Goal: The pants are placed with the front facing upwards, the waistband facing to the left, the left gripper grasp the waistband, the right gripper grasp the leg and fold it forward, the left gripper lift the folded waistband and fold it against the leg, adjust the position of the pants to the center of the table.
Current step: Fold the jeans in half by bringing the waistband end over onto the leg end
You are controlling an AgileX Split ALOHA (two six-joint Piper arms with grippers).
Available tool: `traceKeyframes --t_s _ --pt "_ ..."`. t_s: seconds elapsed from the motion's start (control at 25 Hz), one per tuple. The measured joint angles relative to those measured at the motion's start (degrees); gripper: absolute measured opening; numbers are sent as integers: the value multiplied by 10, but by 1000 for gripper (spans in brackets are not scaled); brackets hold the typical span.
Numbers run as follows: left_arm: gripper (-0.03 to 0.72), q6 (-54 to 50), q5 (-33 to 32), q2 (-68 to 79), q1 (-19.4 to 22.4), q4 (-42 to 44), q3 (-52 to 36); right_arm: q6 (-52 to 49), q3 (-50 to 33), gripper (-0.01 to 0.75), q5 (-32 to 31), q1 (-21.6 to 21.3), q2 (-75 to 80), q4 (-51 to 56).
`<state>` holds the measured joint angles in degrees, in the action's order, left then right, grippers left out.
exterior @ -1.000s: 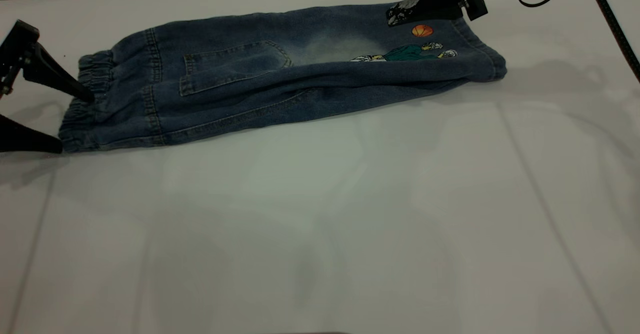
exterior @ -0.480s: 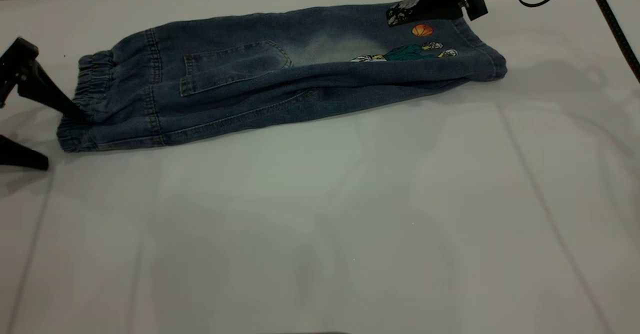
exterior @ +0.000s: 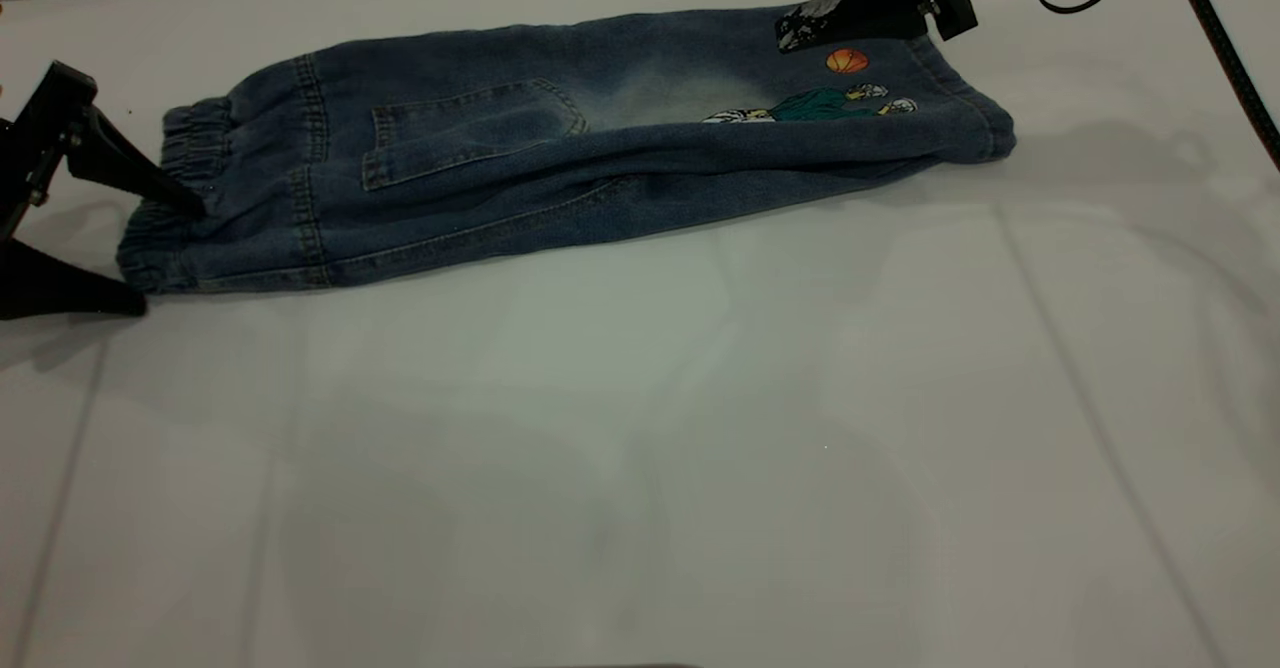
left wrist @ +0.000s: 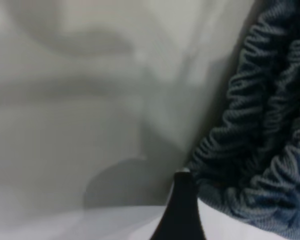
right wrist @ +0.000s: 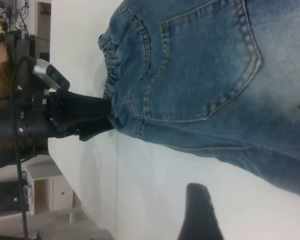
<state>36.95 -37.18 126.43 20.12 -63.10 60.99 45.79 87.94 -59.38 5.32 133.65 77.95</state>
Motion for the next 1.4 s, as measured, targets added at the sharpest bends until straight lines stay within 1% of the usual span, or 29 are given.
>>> traceKeyframes --t_s 0.12,0.24,0.36,0.56,0.72,0.76,0.92,1.0,1.08,1.16,1.24,1.4 --pt "567 12 10 1 0 -12 0 0 0 416 0 0 0 0" --pt "504 14 21 1 0 -12 0 0 0 416 0 0 0 0" --pt "409 14 36 1 0 -12 0 0 0 416 0 0 0 0" --pt "227 14 48 4 0 -12 0 0 0 416 -9 0 0 0" --pt "82 17 51 5 -2 -13 0 0 0 416 -15 14 0 0" --pt "69 21 52 4 -3 -13 0 0 0 416 -16 23 0 0" --pt "65 29 57 -21 -14 4 0 -2 0 416 -12 70 0 0" --pt "64 30 45 -48 -13 9 0 -4 0 416 16 96 0 1" --pt "64 30 25 -85 -14 17 -1 -8 8 416 58 123 0 -1" --pt "64 30 13 -120 -19 31 -1 -16 31 416 99 148 6 -6" --pt "64 28 0 -157 -23 48 -2 -27 61 416 122 172 18 -15" --pt "64 22 -16 -219 -26 85 -13 -59 143 416 132 199 60 -43"
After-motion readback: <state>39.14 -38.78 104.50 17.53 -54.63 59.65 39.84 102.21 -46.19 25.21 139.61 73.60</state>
